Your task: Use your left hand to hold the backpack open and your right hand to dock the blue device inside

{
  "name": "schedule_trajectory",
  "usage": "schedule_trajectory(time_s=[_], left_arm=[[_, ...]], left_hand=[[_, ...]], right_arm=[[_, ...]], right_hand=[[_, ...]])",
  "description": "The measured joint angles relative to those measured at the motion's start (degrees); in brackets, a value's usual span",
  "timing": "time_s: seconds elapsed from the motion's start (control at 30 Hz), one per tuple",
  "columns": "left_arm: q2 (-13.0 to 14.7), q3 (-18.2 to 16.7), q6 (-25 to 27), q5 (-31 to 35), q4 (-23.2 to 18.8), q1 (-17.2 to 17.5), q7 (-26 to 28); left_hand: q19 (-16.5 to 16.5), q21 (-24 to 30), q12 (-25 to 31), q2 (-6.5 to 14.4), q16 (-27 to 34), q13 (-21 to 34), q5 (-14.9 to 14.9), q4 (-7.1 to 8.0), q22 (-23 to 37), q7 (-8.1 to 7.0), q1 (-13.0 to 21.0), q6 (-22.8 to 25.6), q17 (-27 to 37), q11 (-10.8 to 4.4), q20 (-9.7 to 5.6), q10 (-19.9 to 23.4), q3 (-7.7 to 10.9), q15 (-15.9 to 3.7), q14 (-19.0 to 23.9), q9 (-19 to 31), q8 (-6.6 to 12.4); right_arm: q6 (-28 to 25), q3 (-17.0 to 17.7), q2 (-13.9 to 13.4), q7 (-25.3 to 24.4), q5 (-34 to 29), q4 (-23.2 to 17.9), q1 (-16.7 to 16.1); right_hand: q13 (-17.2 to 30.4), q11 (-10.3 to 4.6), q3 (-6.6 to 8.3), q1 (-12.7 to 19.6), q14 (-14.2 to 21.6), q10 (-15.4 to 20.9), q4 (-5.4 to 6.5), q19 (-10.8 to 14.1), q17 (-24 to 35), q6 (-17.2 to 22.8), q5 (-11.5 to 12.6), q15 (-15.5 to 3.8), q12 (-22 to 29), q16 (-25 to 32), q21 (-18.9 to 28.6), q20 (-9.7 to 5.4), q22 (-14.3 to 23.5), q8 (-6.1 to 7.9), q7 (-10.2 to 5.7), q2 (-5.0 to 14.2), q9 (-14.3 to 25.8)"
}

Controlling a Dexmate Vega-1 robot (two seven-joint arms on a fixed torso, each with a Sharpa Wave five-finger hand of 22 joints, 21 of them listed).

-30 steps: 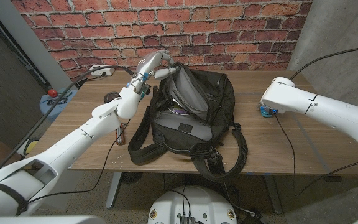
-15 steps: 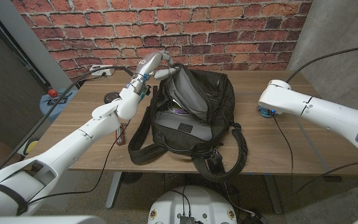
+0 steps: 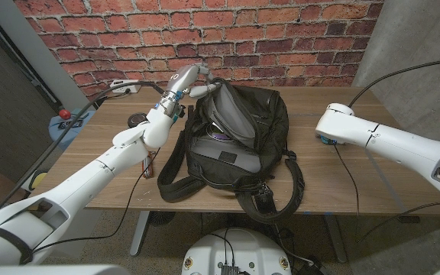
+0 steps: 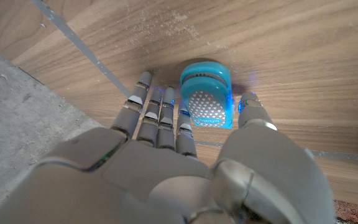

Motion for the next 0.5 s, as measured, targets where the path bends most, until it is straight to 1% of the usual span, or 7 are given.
schedule_trajectory(time_s=[0.07,0.13,0.17,0.27,0.37,0.5], left_arm=[[0.1,-0.06,0.02,0.0,-0.62,0.29,-0.05],[0.11,-0.09,0.07,0.0,-0.7,0.34,-0.09],[0.13,-0.12,0.11,0.0,-0.83,0.44,-0.11],[0.16,-0.17,0.19,0.02,-0.94,0.52,-0.17],[0.23,-0.3,0.25,0.02,-1.22,0.73,-0.25],[0.24,-0.34,0.29,0.05,-1.32,0.82,-0.27]], left_hand=[[0.0,0.0,0.0,0.0,0.0,-0.21,0.0,0.0,0.0,0.0,0.0,0.0,0.0,0.0,0.0,0.0,0.0,0.0,0.0,0.0,0.0],[0.0,0.0,0.0,0.0,0.0,-0.24,0.0,0.0,0.0,0.0,0.0,0.0,0.0,0.0,0.0,0.0,0.0,0.0,0.0,0.0,0.0],[0.0,0.0,0.0,0.0,0.0,-0.24,0.0,0.0,0.0,0.0,0.0,0.0,0.0,0.0,0.0,0.0,0.0,0.0,0.0,0.0,-0.08],[0.0,0.0,0.0,0.0,0.0,-0.19,0.0,0.09,0.0,0.0,0.0,0.0,0.0,0.0,0.0,0.0,-0.09,0.0,0.0,0.0,-0.1],[0.0,0.0,0.0,0.0,0.0,-0.23,0.0,0.23,0.0,-0.01,0.01,0.0,-0.01,0.0,0.0,0.0,-0.24,0.0,0.0,-0.01,-0.1],[0.0,0.0,0.0,0.0,0.0,-0.12,0.0,0.23,0.0,-0.01,0.01,-0.01,0.12,0.0,0.0,0.0,-0.24,0.0,0.0,-0.01,-0.1]], right_arm=[[0.0,0.19,0.2,-0.29,-0.48,0.14,-0.35],[0.0,0.39,0.42,-0.29,-0.48,0.32,-0.7],[0.0,0.61,0.6,-0.64,-1.1,0.43,-0.98],[0.0,1.17,1.08,-0.91,-1.58,0.75,-1.77],[0.05,1.62,1.54,-1.69,-3.1,1.1,-2.43],[0.07,2.09,2.26,-2.04,-4.13,1.68,-3.19]], right_hand=[[0.22,0.0,0.0,0.17,0.31,0.45,0.0,0.44,0.04,0.49,0.0,-0.31,0.27,0.17,0.0,0.02,0.0,0.13,0.19,-0.04,0.0],[0.46,-0.54,-0.01,0.7,1.29,1.16,-0.01,0.74,0.27,1.24,0.0,-0.56,0.8,0.51,0.0,-0.13,0.0,0.13,0.11,-0.07,0.19],[0.56,-0.71,-0.17,1.09,1.66,1.58,-0.17,0.9,0.27,1.8,0.0,-0.83,1.09,0.75,0.0,-0.29,0.0,0.43,0.14,0.03,0.28],[0.94,-1.33,-0.32,1.5,3.13,2.77,-0.32,1.34,0.53,2.96,0.0,-1.7,1.82,1.37,0.0,0.09,0.0,0.59,0.26,-0.2,0.28],[1.25,-1.74,-0.32,2.0,4.43,3.79,-0.32,1.34,0.79,3.87,0.0,-2.37,2.42,1.75,0.0,0.08,0.0,0.94,0.13,-0.4,0.28],[1.43,-2.13,-0.32,2.35,4.93,4.19,-0.32,1.34,0.79,4.59,0.0,-2.88,2.7,2.15,0.0,0.08,0.0,1.11,-0.01,-0.37,0.29]])
